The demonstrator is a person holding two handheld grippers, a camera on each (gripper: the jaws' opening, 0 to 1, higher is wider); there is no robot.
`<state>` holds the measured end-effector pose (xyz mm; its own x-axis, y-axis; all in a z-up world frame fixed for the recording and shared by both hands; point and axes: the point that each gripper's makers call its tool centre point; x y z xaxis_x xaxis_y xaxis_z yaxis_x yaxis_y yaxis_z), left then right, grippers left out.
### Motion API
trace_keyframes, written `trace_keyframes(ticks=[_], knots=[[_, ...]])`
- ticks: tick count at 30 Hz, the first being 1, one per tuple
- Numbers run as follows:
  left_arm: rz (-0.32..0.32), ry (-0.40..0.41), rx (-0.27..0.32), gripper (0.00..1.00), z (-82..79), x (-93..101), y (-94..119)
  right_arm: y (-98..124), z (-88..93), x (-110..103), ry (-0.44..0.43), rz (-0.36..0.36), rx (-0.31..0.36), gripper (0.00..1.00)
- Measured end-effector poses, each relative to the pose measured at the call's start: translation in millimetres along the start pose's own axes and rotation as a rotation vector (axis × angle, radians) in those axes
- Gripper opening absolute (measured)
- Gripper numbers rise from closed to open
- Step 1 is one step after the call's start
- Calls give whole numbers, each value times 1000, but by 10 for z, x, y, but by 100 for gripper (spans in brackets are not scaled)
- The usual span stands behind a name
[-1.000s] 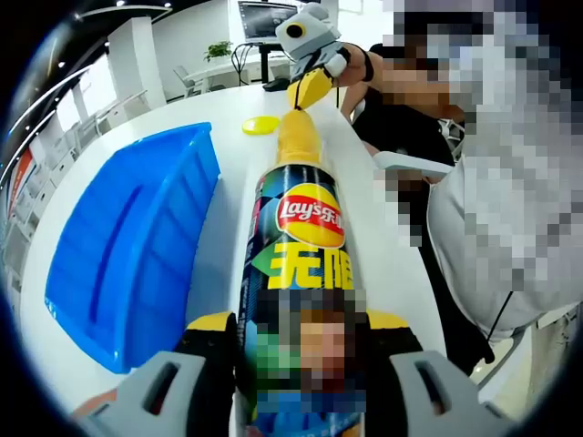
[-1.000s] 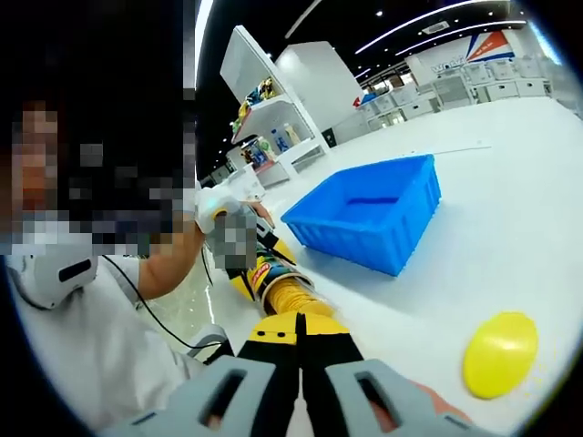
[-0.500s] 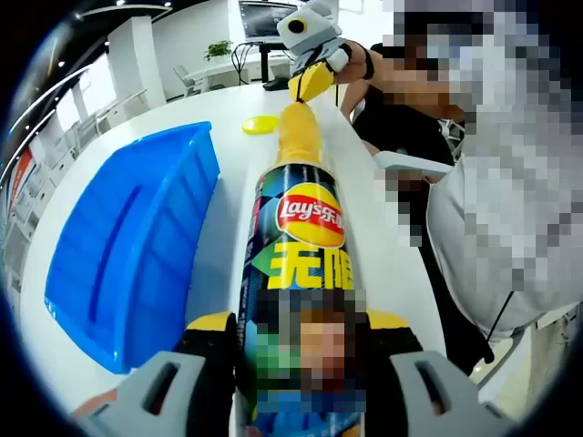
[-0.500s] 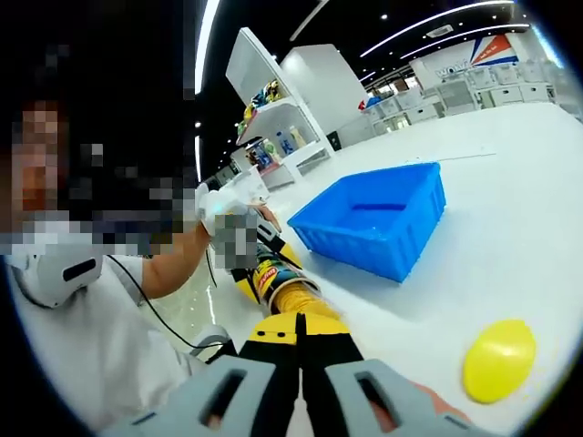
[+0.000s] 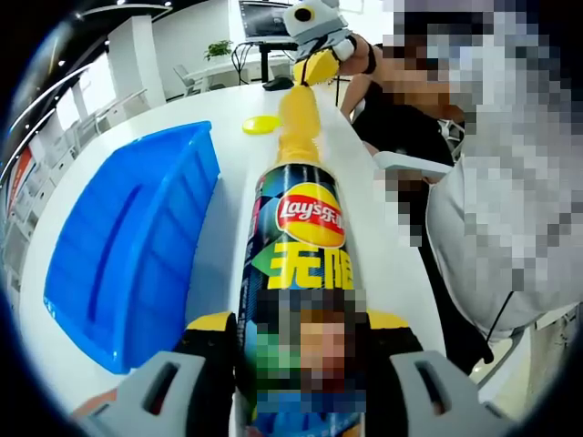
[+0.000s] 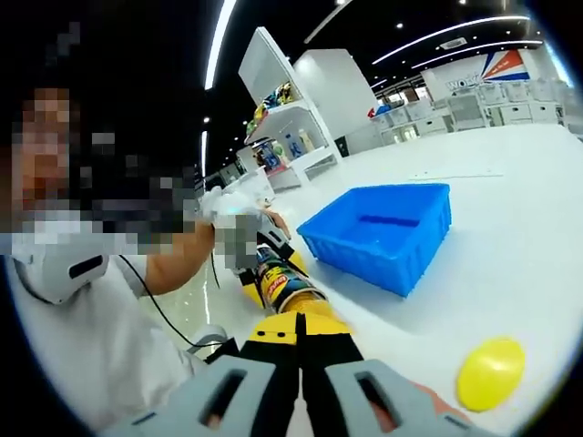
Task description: Open the lid of the chip container on the table, take out the chips, place them into the box in front of the container, and close the lid
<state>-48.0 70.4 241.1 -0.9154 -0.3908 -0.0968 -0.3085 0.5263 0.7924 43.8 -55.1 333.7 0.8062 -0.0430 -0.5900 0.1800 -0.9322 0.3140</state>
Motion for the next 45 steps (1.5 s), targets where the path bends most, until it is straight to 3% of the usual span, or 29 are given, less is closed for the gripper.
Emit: trace_keyframes(ticks=[12,28,45], knots=[[-1,-1,1,55,13,-29,0,6,25,-63,23,5,-15,0],[0,-1,2,55,16,-40,0,61,-59,-42,25,12,12,0],[1,-2,-3,55,18,-43,-2,-47,-142,-129,45,0,-14,0]])
Point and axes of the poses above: the point that each gripper's makers call its tool centre point, and the gripper's own axes: y roughly backward along the fingers, x roughly to its right, z roughly out of its underside, and after that the axes turned 11 degrees about -y, right-handed
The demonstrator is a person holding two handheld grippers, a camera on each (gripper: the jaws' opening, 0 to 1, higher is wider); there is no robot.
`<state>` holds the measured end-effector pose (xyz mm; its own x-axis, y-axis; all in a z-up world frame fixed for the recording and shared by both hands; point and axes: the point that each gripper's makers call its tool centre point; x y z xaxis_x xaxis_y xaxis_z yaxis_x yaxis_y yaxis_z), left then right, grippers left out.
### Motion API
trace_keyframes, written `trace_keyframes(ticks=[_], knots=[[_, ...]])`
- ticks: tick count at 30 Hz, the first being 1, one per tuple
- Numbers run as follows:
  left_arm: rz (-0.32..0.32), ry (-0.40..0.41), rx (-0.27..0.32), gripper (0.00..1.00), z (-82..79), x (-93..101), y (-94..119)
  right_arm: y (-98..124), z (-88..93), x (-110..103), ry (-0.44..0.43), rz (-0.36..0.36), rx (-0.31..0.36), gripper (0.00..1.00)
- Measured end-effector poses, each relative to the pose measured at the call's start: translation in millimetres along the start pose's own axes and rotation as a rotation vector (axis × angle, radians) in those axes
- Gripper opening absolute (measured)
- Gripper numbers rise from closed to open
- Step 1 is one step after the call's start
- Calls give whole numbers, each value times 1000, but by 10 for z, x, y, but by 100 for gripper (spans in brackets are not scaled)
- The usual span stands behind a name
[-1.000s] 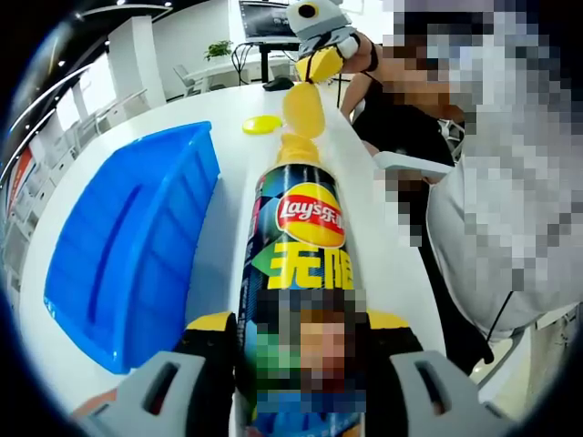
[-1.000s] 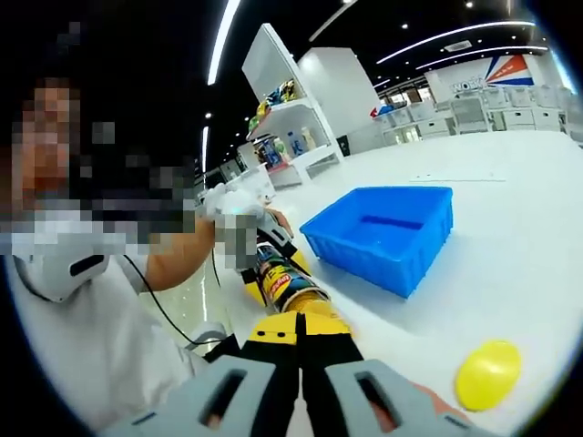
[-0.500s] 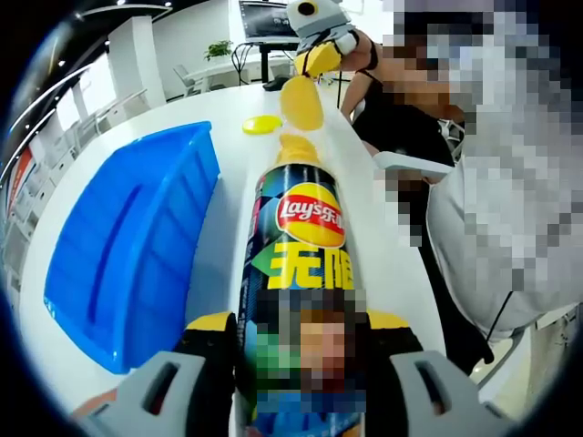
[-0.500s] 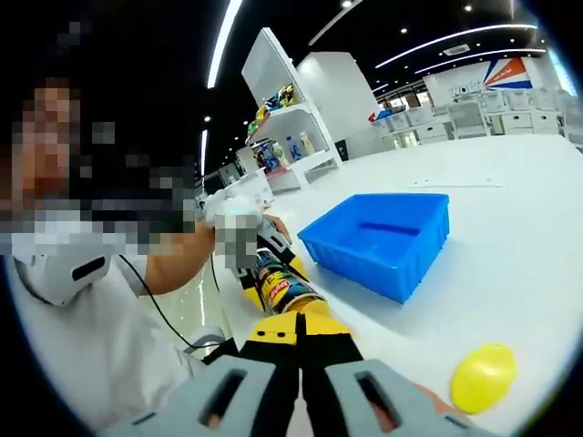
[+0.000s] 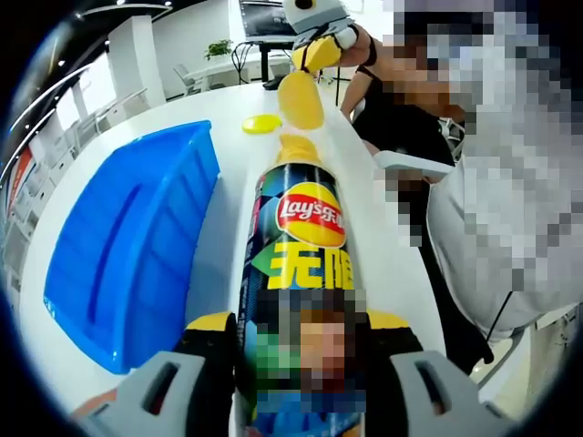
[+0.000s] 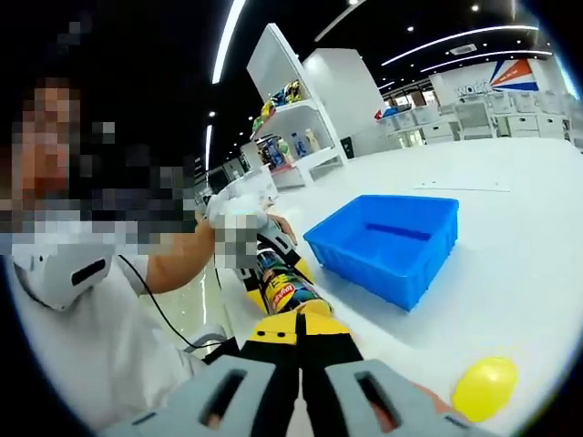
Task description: Open the lid of the chip container on the table, take out the chips, place them into the box in front of the container, and close the lid
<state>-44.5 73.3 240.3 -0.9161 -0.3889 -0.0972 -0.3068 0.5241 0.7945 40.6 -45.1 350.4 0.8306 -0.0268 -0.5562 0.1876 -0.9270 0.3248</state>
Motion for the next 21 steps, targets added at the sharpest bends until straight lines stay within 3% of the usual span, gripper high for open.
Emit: trace_keyframes(ticks=[21], knots=[[6,2,0,55,9,-8,-2,-173,-329,-26,58,6,-49,0]])
Point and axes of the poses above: the point that each gripper's makers call its tool centre point, and the gripper's own axes: y roughly backward along the fingers, x roughly to its right, z roughly out of its underside, and after that the axes turned 11 degrees about -y, right-handed
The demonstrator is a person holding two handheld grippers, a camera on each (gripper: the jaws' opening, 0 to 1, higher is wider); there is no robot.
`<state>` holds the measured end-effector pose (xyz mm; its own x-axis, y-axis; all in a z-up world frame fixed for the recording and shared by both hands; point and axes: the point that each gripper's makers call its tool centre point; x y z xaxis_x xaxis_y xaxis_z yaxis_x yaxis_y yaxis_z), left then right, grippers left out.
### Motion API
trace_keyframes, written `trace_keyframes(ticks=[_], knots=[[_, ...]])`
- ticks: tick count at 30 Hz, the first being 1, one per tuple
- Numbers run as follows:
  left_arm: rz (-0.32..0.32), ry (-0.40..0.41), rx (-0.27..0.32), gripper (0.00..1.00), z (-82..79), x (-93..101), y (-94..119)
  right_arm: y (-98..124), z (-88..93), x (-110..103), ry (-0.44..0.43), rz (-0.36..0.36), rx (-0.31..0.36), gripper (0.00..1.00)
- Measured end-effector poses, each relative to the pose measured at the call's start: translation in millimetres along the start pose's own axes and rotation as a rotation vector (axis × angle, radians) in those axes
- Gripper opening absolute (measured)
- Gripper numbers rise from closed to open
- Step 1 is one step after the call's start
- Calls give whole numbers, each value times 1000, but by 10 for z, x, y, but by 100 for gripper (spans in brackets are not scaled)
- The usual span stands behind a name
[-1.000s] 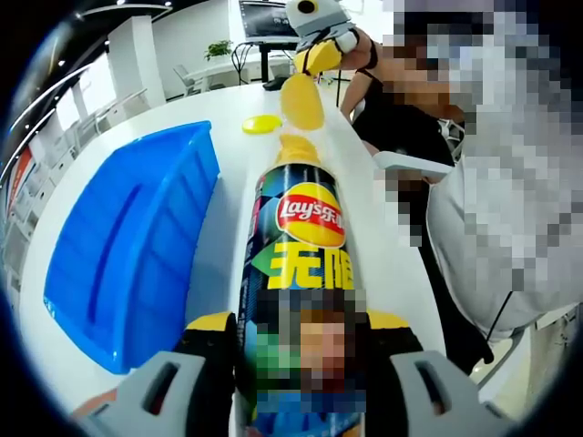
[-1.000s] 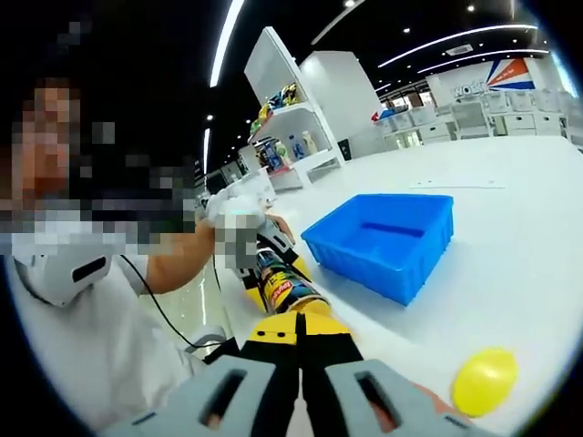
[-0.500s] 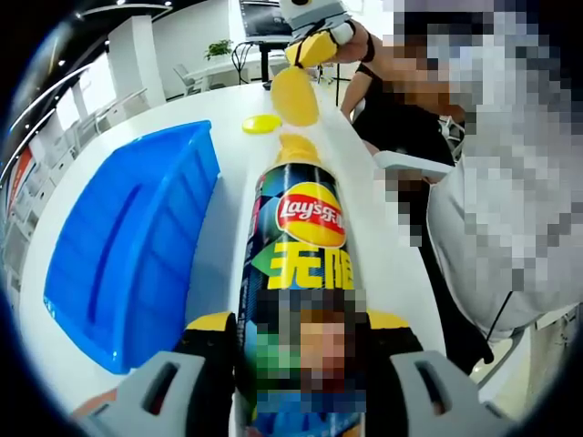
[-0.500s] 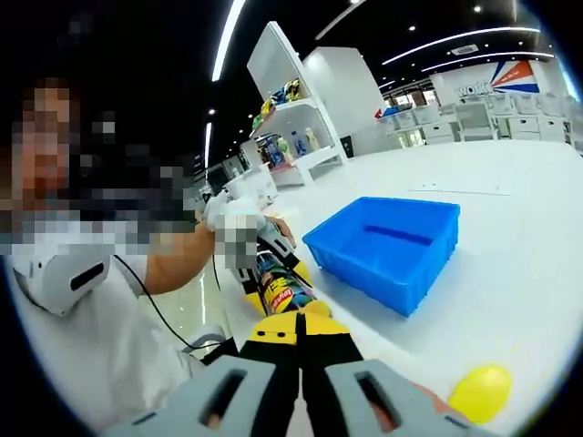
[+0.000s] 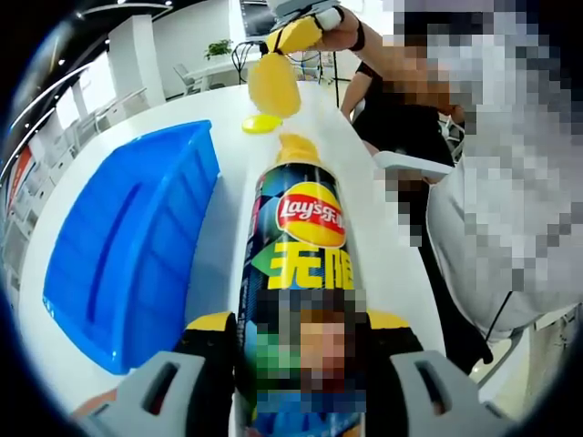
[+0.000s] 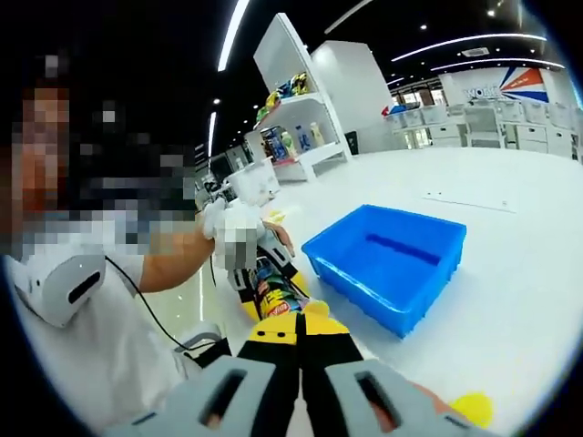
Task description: Open the lid of the chip container on the table, take out the chips, place them into the box in front of the container, and close the lid
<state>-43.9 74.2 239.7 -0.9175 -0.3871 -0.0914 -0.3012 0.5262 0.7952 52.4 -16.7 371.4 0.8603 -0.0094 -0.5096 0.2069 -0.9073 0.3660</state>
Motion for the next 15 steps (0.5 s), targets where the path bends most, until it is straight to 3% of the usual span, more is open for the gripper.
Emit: trace_keyframes(ticks=[15], knots=[[6,7,6,55,-21,29,-1,-187,-398,70,23,-5,15,0]])
Point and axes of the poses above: the point that each gripper's makers call its tool centre point, and the gripper's own axes: y roughly backward along the fingers, x roughly to its right, z roughly out of its underside, and after that the axes turned 11 degrees about -y, right-handed
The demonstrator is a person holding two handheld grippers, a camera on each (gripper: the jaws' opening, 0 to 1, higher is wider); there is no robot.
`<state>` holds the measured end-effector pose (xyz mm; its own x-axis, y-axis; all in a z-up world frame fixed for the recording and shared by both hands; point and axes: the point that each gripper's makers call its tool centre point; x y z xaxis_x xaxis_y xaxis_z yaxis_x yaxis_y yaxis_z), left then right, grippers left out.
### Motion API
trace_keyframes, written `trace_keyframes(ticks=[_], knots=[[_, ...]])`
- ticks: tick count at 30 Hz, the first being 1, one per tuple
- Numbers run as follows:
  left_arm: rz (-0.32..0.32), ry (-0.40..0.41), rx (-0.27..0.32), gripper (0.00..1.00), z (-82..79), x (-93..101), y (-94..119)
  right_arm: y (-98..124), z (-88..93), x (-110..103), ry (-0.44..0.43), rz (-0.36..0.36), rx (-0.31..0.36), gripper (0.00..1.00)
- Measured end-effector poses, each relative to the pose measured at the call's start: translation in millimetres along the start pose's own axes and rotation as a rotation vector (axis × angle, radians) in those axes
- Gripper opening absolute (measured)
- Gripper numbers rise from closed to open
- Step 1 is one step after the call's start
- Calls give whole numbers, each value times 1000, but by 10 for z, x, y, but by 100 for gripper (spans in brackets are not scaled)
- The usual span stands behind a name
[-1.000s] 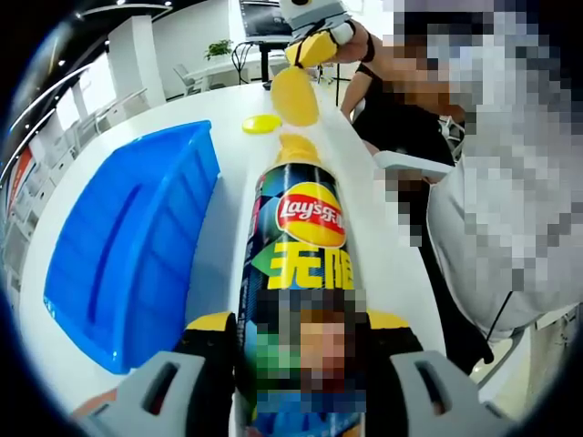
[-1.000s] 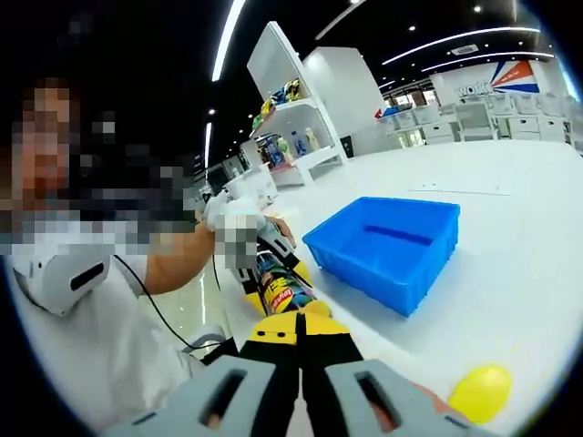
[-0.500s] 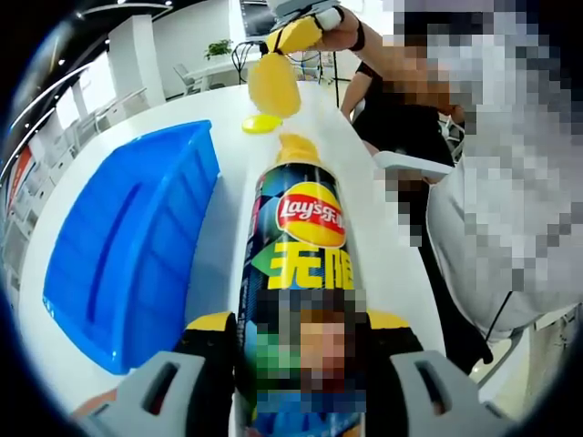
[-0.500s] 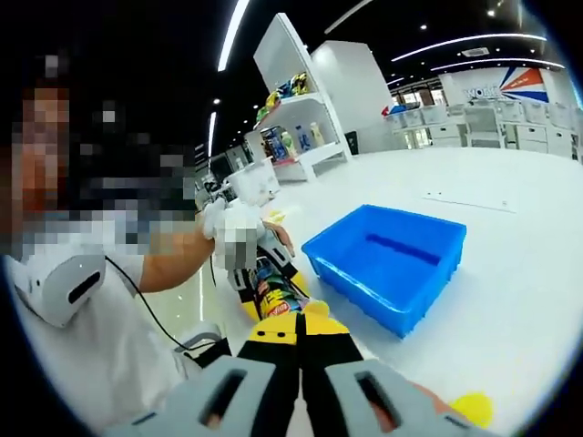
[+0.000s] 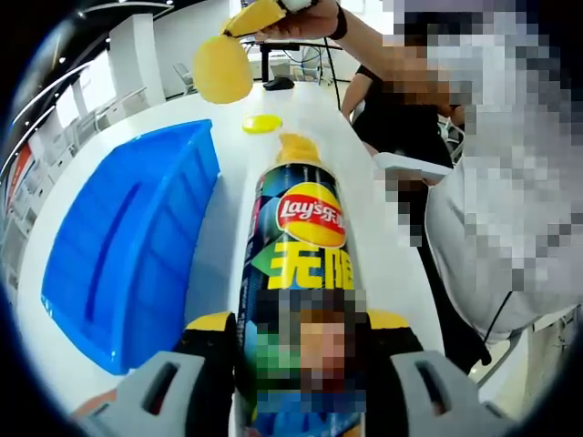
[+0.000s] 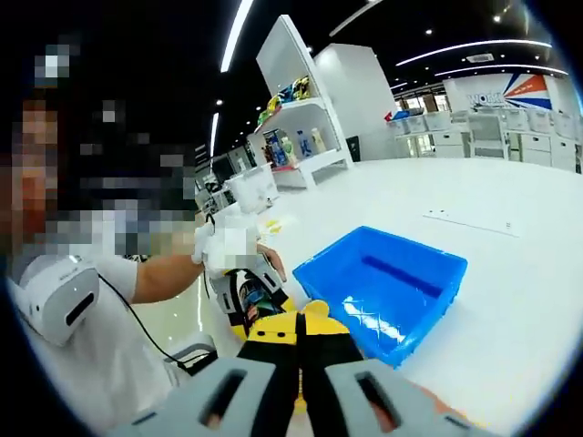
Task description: Open the lid of the chip container on the table, take out the chips, place them into the box in front of the container, and close the lid
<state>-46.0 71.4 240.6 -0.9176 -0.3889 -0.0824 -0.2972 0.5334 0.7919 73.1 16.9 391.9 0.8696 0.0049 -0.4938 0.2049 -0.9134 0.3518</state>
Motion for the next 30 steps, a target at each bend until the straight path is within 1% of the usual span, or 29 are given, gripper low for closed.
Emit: trace_keyframes(ticks=[5,13,19,21,23,26,30], knots=[[1,-1,0,55,-2,11,2,-41,-140,44,5,1,13,0],[-4,-1,3,55,-2,9,10,-207,-328,208,-13,24,16,0],[-1,1,1,55,7,-6,10,-355,-449,206,-16,15,33,0],[-1,1,0,55,8,-8,9,-414,-473,236,-21,16,36,0],[-2,-1,1,55,11,-15,8,-465,-505,245,-33,-4,42,0],[-3,0,3,55,10,-20,8,-532,-517,308,-47,1,41,0],[-2,0,2,55,15,-30,5,-627,-486,406,-67,20,33,0]])
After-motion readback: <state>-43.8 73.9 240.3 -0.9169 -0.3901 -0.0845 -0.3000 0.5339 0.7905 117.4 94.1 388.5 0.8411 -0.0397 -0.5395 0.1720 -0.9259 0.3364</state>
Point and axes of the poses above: the point that each gripper's makers call its tool centre point, and the gripper's own axes: y roughly backward along the fingers, x roughly to its right, z roughly out of its underside, and after that the axes turned 11 degrees about -y, right-handed
